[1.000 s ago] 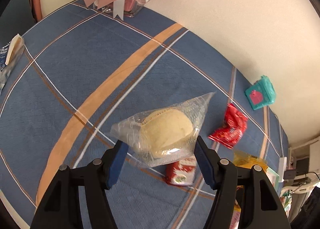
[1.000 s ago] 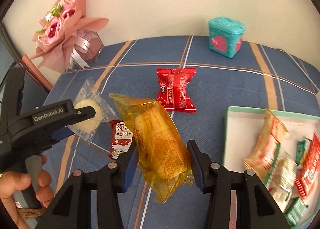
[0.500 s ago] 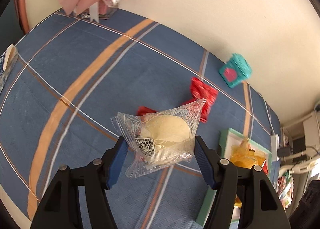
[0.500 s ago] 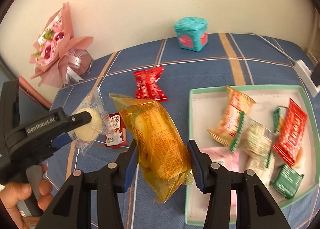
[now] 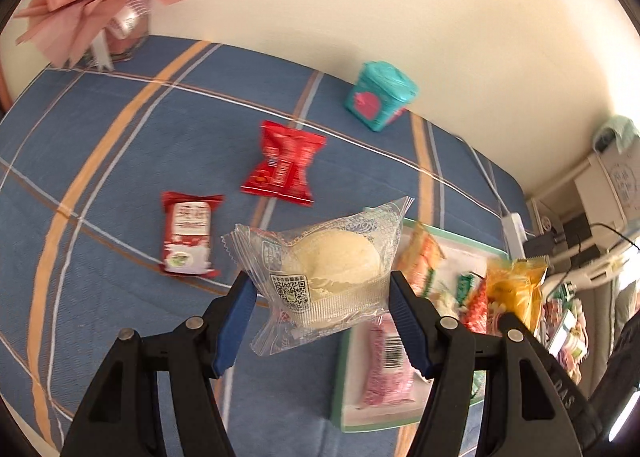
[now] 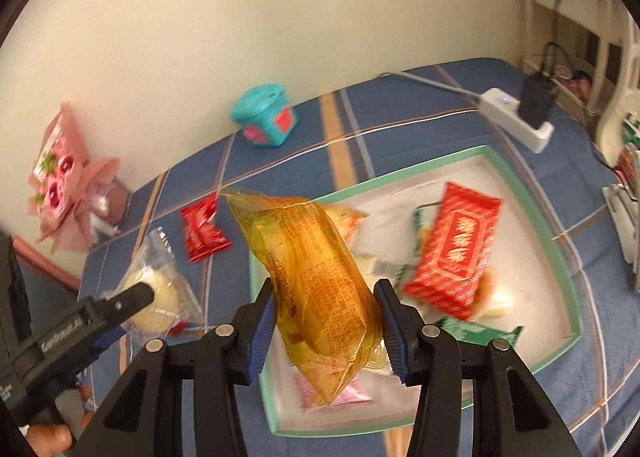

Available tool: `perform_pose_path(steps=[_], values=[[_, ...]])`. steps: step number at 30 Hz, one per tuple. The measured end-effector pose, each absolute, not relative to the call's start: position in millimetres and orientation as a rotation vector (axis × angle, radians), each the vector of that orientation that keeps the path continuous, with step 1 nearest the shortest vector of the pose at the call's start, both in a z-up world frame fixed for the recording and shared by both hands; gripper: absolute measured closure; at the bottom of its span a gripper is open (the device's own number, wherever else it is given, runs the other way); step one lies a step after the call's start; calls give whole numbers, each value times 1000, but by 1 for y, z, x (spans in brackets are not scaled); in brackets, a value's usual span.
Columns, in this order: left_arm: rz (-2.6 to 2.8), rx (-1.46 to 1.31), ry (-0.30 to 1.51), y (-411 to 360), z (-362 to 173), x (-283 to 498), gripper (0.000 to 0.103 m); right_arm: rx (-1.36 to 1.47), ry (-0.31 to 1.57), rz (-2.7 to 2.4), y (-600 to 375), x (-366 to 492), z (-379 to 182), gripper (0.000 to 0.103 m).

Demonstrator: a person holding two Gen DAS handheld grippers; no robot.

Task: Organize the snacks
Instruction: 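Lift and carry the bun and yellow bread bag over the white tray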

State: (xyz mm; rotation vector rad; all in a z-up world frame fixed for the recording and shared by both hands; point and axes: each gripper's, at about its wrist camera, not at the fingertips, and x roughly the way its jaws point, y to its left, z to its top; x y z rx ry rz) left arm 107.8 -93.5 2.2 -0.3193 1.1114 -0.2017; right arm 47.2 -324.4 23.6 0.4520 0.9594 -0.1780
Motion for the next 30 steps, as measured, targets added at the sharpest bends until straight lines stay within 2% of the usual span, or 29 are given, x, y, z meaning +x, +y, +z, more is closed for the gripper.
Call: perform_pose_path(steps=[11,30], values=[[-288,-277,1075,-147,-3,128,35,551,888,-256,-382,52,15,52],[-264,-190,1023,-181,-38,173,35,580,926,-196,-379,110,-26,52]])
